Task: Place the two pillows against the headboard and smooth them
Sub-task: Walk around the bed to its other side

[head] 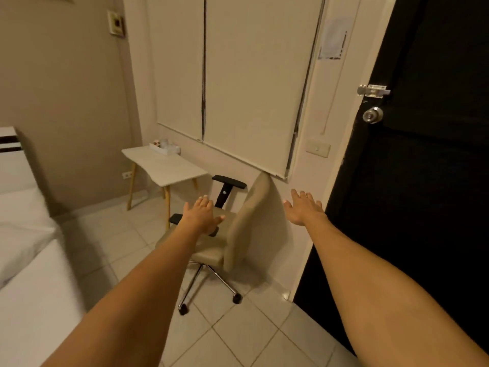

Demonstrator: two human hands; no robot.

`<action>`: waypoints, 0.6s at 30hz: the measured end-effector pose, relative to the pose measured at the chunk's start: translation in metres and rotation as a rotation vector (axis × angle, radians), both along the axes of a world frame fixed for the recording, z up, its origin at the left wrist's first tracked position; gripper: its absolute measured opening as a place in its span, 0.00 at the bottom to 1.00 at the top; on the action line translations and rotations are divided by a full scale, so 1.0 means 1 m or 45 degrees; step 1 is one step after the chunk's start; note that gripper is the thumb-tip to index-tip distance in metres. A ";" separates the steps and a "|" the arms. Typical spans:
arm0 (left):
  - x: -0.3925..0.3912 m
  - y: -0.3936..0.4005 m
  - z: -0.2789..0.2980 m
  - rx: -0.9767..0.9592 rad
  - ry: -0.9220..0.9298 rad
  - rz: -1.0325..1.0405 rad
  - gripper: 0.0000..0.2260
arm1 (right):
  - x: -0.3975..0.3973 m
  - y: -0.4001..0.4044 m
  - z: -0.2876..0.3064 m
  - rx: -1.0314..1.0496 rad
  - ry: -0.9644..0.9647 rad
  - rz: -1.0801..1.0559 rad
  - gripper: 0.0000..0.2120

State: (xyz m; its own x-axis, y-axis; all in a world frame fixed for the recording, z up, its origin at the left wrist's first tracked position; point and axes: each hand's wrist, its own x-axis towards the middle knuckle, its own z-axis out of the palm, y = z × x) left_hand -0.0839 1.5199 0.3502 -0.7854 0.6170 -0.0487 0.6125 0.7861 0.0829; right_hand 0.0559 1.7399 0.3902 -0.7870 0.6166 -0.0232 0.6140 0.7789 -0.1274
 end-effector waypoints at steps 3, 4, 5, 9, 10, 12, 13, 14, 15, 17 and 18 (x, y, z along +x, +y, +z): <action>-0.059 -0.006 0.007 -0.024 0.029 0.092 0.34 | -0.070 -0.001 0.007 -0.026 0.053 0.083 0.30; -0.078 -0.008 0.010 -0.027 0.037 0.120 0.34 | -0.092 -0.002 0.008 -0.039 0.073 0.102 0.29; -0.096 -0.010 0.012 -0.027 0.040 0.142 0.34 | -0.113 -0.004 0.008 -0.049 0.084 0.119 0.29; -0.152 -0.025 0.008 -0.033 0.011 0.220 0.34 | -0.190 -0.011 0.001 -0.047 0.022 0.209 0.30; -0.165 -0.032 0.006 -0.038 0.002 0.250 0.34 | -0.209 -0.014 -0.002 -0.039 0.003 0.234 0.29; -0.191 -0.048 0.002 -0.039 -0.020 0.315 0.33 | -0.247 -0.023 -0.005 -0.046 -0.015 0.286 0.29; -0.204 -0.057 0.000 -0.042 -0.027 0.347 0.33 | -0.267 -0.028 -0.007 -0.047 -0.017 0.322 0.29; -0.218 -0.067 -0.002 -0.051 -0.032 0.381 0.33 | -0.289 -0.033 -0.008 -0.046 -0.018 0.372 0.29; -0.232 -0.078 -0.004 -0.061 -0.038 0.422 0.33 | -0.311 -0.039 -0.009 -0.051 -0.022 0.423 0.29; -0.263 -0.101 -0.012 -0.075 -0.046 0.524 0.34 | -0.357 -0.048 -0.011 -0.059 -0.019 0.517 0.30; -0.279 -0.112 -0.015 -0.078 -0.052 0.578 0.34 | -0.381 -0.052 -0.013 -0.047 -0.019 0.555 0.30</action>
State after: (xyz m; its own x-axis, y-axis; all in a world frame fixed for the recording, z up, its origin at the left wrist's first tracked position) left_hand -0.3632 1.4081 0.3354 -0.9723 0.2059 -0.1106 0.2020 0.9783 0.0449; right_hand -0.3247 1.6883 0.3776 -0.9728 0.2255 -0.0522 0.2310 0.9607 -0.1538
